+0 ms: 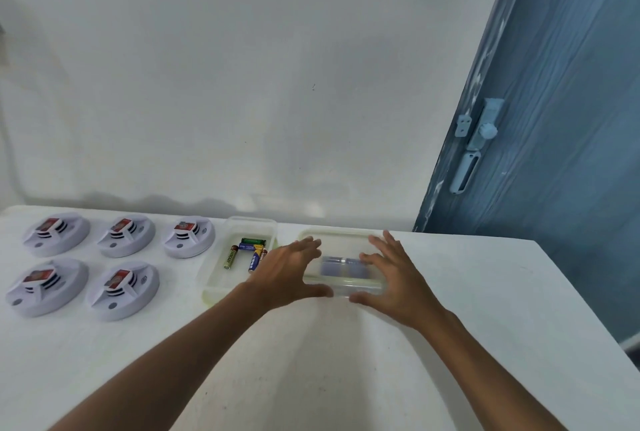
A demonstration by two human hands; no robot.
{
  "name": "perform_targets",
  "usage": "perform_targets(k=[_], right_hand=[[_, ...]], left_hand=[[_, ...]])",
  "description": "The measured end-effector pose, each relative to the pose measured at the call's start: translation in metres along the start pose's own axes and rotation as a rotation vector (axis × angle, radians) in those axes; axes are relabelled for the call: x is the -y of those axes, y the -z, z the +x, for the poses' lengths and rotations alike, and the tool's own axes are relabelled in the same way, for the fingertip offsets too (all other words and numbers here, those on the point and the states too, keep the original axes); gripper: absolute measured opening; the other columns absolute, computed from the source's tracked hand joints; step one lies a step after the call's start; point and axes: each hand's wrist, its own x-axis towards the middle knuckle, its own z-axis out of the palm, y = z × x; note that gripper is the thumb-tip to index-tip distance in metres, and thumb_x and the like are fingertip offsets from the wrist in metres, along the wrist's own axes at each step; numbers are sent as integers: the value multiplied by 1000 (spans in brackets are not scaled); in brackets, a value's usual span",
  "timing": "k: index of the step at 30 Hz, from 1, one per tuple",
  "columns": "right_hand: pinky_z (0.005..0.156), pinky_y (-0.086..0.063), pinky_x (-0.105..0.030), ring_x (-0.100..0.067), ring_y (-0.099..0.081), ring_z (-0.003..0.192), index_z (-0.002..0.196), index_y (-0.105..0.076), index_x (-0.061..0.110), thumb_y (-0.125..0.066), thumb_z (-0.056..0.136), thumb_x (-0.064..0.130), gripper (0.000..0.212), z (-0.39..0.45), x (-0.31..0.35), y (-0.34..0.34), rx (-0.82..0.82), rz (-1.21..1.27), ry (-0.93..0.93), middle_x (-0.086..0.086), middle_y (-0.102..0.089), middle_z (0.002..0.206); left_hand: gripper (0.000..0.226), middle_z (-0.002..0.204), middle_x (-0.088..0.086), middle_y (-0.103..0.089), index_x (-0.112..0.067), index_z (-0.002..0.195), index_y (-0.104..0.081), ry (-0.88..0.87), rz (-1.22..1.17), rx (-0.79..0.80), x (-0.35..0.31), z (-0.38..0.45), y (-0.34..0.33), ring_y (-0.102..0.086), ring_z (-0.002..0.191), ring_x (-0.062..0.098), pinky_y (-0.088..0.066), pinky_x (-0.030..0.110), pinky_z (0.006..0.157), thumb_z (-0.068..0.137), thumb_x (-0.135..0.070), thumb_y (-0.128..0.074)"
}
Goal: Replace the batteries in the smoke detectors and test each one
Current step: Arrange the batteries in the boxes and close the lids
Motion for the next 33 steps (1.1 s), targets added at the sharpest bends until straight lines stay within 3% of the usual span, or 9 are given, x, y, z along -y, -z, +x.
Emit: perform_targets(k=[3,7,17,21,24,26,29,31,33], right_hand=[[121,-11,-29,-12,-19,146,135,-53,18,-44,63,88,100,4,-4,-3,-20,30,15,3,-36,153],[116,-29,-37,-18,-35,141,132,-56,15,-63,69,70,84,4,-9,-13,-138,-2,28,-1,-47,146],[92,-52,-48,-30,-59,120,116,-69,7,-71,64,58,72,7,-11,-18,-259,-103,95,-11,-64,126],[99,-47,-44,-27,-54,126,121,-66,9,-71,66,61,75,7,-9,-14,-203,-63,88,-9,-61,132],[103,-39,-29,-13,-48,125,126,-59,16,-73,66,64,78,9,-1,2,-131,211,-49,3,-55,133],[103,-32,-23,-6,-42,124,135,-49,21,-61,80,63,70,17,-1,8,-232,453,-235,9,-47,134],[115,-28,-37,-14,-41,134,147,-30,29,-45,83,73,79,33,-14,10,-167,898,-540,3,-40,150],[110,-37,-43,-21,-57,122,141,-39,30,-42,72,86,89,32,-23,6,-108,1087,-679,-7,-56,138],[99,-46,-41,-29,-63,108,138,-42,28,-35,86,75,71,24,-17,10,-138,1069,-714,-15,-64,122]], left_hand=[[73,142,6,-51,-8,127,-59,-67,64,-70,2,0,-4,-47,133,21,-46,38,98,73,-54,-75],[61,109,14,-72,-7,99,-71,-157,107,-167,4,0,-12,-70,99,29,-59,37,67,54,-44,-90],[56,107,18,-72,-4,96,-73,-176,142,-187,5,0,-23,-70,97,30,-57,40,78,55,-39,-91],[55,106,18,-72,-4,95,-73,-185,129,-193,2,0,-22,-71,96,30,-58,39,77,54,-34,-92],[53,109,18,-70,-9,101,-68,-189,114,-197,1,-2,-22,-69,100,32,-57,42,80,59,-33,-90],[55,115,20,-67,-16,112,-58,-186,119,-169,0,-3,-25,-65,107,36,-54,46,87,66,-30,-86],[55,131,24,-58,-20,121,-59,-172,180,-164,-1,-7,-32,-53,122,45,-42,59,97,71,-21,-81],[48,143,20,-48,-22,124,-61,-128,221,-159,-4,-11,-33,-37,135,46,-32,67,103,77,-27,-68],[52,155,16,-30,-28,131,-57,-41,225,-121,-9,-13,-28,-15,144,43,-20,70,108,83,-46,-46]])
